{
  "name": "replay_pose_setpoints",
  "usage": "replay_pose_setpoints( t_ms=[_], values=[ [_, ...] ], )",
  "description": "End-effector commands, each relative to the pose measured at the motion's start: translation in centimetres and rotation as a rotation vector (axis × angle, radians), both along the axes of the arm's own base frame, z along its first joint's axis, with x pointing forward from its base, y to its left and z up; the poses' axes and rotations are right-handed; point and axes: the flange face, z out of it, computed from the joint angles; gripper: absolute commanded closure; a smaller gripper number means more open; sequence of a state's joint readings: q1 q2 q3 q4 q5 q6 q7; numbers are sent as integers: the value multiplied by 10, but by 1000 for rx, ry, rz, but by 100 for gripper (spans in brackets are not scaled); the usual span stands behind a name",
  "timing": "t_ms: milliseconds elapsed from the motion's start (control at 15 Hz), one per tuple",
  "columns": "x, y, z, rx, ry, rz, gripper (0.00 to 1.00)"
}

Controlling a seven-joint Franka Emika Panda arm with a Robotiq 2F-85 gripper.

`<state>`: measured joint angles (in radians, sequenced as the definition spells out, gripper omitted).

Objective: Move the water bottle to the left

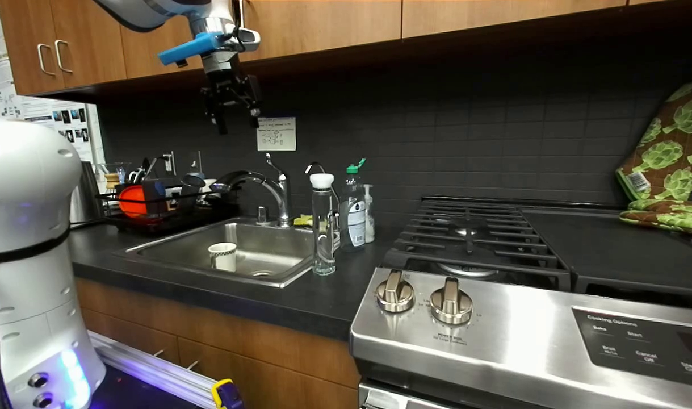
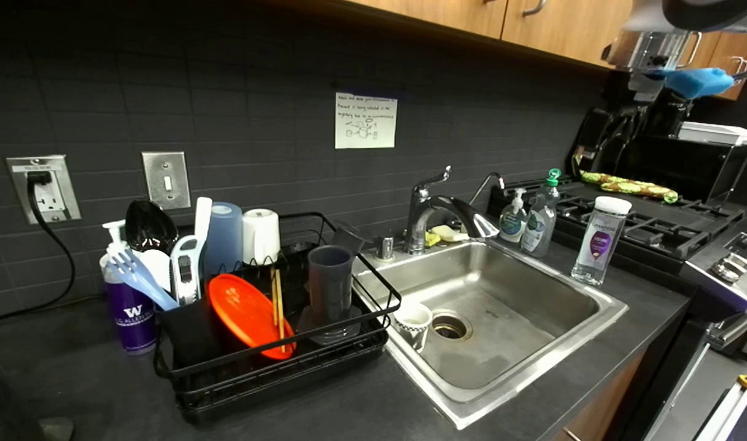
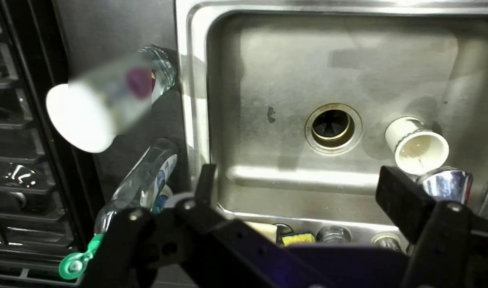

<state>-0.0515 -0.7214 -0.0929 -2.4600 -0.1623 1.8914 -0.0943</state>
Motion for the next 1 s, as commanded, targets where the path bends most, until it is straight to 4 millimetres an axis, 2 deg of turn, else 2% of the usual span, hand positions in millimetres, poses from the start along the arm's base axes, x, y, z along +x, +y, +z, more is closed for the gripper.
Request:
replay_pose_setpoints(
  t_ms=[0, 533, 933],
  values=[
    [8, -35, -2, -21, 21, 19, 0],
    [10, -96, -15, -39, -4, 65, 0],
    [8, -131, -20, -65, -44, 105, 0]
  ],
)
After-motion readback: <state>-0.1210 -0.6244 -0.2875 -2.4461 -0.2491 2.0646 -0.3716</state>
